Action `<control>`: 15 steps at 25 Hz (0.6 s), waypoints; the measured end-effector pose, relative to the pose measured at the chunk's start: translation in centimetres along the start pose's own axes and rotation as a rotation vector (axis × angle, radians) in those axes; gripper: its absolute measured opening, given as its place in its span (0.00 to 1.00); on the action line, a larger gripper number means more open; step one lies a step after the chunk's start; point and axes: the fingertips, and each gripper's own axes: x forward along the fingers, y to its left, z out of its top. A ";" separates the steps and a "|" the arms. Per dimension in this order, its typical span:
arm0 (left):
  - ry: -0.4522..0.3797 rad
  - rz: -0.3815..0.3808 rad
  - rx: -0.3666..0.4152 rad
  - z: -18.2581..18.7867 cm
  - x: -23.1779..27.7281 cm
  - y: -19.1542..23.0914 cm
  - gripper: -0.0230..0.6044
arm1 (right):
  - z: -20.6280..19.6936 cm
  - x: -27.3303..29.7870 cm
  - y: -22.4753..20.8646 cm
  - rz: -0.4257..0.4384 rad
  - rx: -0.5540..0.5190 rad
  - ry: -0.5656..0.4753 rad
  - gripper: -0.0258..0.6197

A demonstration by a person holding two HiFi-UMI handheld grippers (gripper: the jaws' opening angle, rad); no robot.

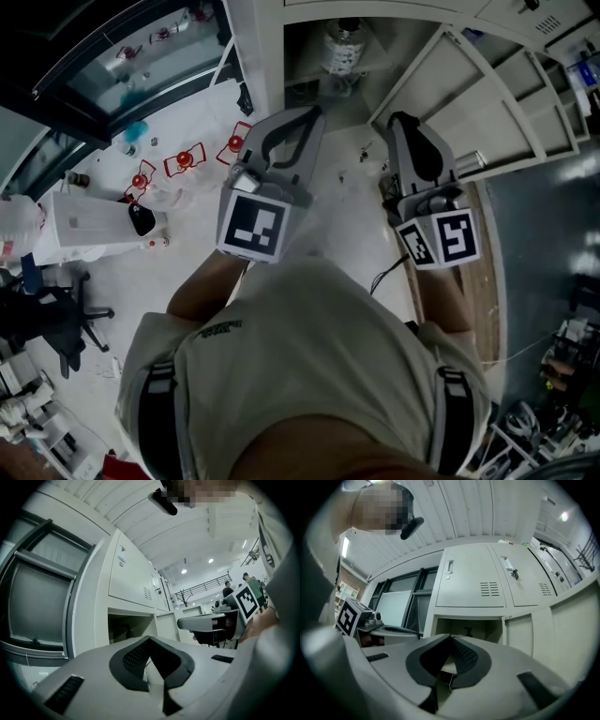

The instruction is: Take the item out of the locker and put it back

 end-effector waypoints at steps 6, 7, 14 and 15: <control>0.042 -0.032 -0.017 -2.3 -1.2 -1.6 0.06 | -2.7 -1.9 1.6 0.013 0.067 0.052 0.05; 0.050 -0.037 -0.020 -2.7 -1.3 -1.8 0.06 | -3.2 -2.1 1.9 0.017 0.077 0.061 0.05; 0.084 -0.059 -0.034 -4.0 -1.9 -2.9 0.06 | -4.9 -2.7 3.8 0.054 0.092 0.091 0.04; 0.085 -0.060 -0.033 -4.0 -1.9 -2.9 0.06 | -5.0 -2.7 3.9 0.055 0.094 0.093 0.04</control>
